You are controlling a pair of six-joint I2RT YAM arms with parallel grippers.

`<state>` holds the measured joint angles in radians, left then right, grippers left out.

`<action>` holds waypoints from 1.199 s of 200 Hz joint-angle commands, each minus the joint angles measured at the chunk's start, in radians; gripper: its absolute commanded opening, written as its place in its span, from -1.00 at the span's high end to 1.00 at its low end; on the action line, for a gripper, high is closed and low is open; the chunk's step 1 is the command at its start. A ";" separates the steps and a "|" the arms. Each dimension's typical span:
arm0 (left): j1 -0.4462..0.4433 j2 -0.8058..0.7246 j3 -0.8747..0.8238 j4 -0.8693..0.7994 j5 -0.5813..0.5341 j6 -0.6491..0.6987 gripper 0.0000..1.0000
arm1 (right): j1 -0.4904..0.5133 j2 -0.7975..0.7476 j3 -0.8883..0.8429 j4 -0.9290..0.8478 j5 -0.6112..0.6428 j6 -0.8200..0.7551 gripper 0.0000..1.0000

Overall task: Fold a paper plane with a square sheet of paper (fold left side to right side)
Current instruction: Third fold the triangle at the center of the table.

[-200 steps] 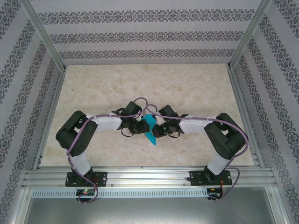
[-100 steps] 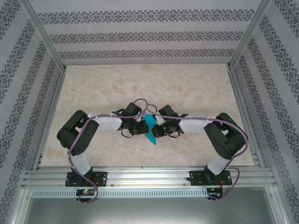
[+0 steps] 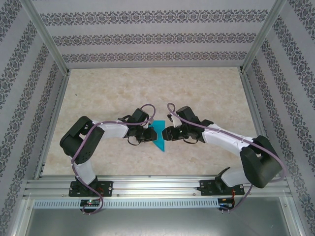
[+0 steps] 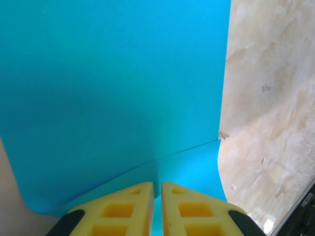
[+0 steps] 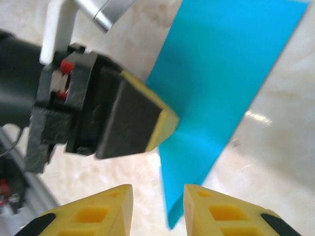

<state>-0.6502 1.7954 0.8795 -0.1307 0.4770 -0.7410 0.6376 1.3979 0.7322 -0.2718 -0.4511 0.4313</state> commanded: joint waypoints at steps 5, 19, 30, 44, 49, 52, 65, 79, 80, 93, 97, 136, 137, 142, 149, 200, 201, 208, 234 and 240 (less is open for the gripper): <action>-0.012 0.036 -0.033 -0.043 -0.073 0.022 0.69 | 0.031 0.014 -0.080 0.148 -0.150 0.158 0.37; -0.013 0.036 -0.032 -0.043 -0.073 0.023 0.69 | 0.040 0.043 -0.085 0.199 -0.156 0.187 0.38; -0.012 0.036 -0.031 -0.042 -0.072 0.022 0.69 | 0.047 0.076 -0.070 0.205 -0.159 0.187 0.39; -0.013 0.033 -0.030 -0.043 -0.074 0.022 0.70 | 0.053 0.119 -0.048 0.206 -0.170 0.184 0.42; -0.012 0.031 -0.030 -0.044 -0.075 0.022 0.70 | 0.055 0.131 -0.040 0.206 -0.170 0.183 0.43; -0.013 0.030 -0.030 -0.046 -0.074 0.022 0.70 | 0.057 0.138 -0.036 0.203 -0.169 0.180 0.44; -0.012 0.030 -0.025 -0.051 -0.077 0.025 0.70 | 0.057 0.160 -0.021 0.185 -0.165 0.170 0.46; -0.014 0.030 -0.020 -0.056 -0.077 0.027 0.70 | 0.057 0.167 -0.019 0.170 -0.155 0.163 0.46; -0.014 0.029 -0.019 -0.055 -0.076 0.027 0.70 | 0.057 0.167 -0.020 0.171 -0.155 0.162 0.46; -0.013 0.029 -0.016 -0.059 -0.077 0.028 0.70 | 0.059 0.173 -0.021 0.167 -0.156 0.161 0.47; -0.013 0.029 -0.016 -0.060 -0.078 0.029 0.70 | 0.059 0.177 -0.020 0.164 -0.158 0.161 0.48; -0.013 0.034 -0.012 -0.062 -0.080 0.032 0.71 | 0.066 0.204 -0.019 0.124 -0.141 0.154 0.51; -0.013 0.034 -0.012 -0.061 -0.081 0.032 0.71 | 0.065 0.205 -0.019 0.122 -0.141 0.154 0.51; -0.014 0.034 -0.013 -0.061 -0.081 0.033 0.70 | 0.066 0.208 -0.020 0.119 -0.140 0.154 0.51; -0.012 0.035 -0.012 -0.062 -0.081 0.032 0.70 | 0.065 0.211 -0.019 0.113 -0.136 0.153 0.51; -0.012 0.037 -0.012 -0.062 -0.081 0.034 0.71 | 0.076 0.247 -0.013 0.075 -0.109 0.149 0.54; -0.012 0.037 -0.012 -0.061 -0.081 0.034 0.71 | 0.077 0.247 -0.012 0.074 -0.109 0.149 0.54; -0.013 0.036 -0.012 -0.063 -0.082 0.034 0.71 | 0.077 0.251 -0.010 0.067 -0.104 0.148 0.55; -0.013 0.039 -0.010 -0.065 -0.082 0.036 0.71 | 0.076 0.262 -0.002 0.038 -0.083 0.147 0.57; -0.013 0.039 -0.008 -0.065 -0.081 0.036 0.71 | 0.077 0.263 -0.001 0.030 -0.079 0.149 0.57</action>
<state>-0.6506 1.7954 0.8799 -0.1322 0.4732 -0.7349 0.7010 1.6455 0.7094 -0.1905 -0.5701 0.5858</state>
